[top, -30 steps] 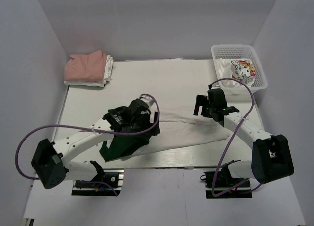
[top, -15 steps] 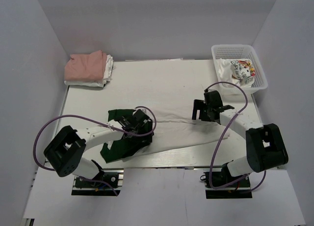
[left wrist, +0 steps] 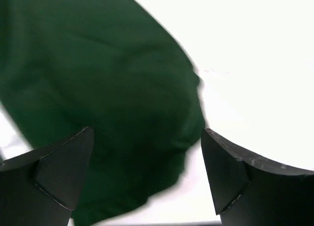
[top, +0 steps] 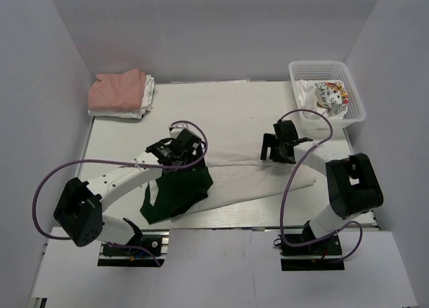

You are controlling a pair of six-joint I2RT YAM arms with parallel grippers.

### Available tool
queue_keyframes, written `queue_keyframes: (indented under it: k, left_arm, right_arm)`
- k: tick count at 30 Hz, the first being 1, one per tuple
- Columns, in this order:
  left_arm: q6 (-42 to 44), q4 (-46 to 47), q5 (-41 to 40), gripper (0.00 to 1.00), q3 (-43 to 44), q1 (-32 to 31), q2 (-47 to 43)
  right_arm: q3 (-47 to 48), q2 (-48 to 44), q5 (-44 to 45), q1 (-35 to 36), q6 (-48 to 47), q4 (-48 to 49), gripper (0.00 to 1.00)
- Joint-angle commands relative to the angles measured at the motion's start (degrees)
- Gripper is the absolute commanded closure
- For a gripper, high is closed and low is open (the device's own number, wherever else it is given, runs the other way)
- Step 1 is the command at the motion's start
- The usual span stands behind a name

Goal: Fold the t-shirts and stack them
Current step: Fold the other side of the tshirt into a rectangle

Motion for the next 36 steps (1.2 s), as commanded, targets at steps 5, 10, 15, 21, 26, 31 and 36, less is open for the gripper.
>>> queue_keyframes:
  k: [5, 10, 15, 21, 26, 31, 36]
  left_arm:
    - [-2.8, -0.4, -0.8, 0.00, -2.2, 9.6, 6.4]
    - [-1.0, 12.7, 10.5, 0.00, -6.5, 11.0, 9.6]
    - [-0.4, 11.3, 9.3, 0.00, -4.0, 11.6, 17.7]
    - [-1.0, 2.3, -0.4, 0.00, -3.4, 13.8, 21.3]
    - [-1.0, 1.0, 0.7, 0.00, -4.9, 15.1, 22.4]
    - [-0.5, 1.7, 0.2, 0.00, -6.1, 16.2, 22.4]
    - [2.1, 2.2, -0.4, 0.00, -4.6, 16.8, 21.9]
  right_arm:
    - [8.1, 10.3, 17.8, -0.4, 2.5, -1.3, 0.10]
    - [13.7, 12.4, 13.8, -0.4, -0.1, -2.4, 0.10]
    - [12.4, 11.2, 9.6, -1.0, -2.9, 1.3, 0.10]
    - [13.3, 13.8, 8.2, -3.6, -5.0, 0.2, 0.10]
    - [14.8, 15.1, 6.1, -7.7, -8.7, 2.8, 0.10]
    - [16.3, 14.4, 6.6, -9.0, -15.9, 9.5, 0.10]
    - [17.6, 13.1, 2.2, -8.5, -18.4, 9.8, 0.10]
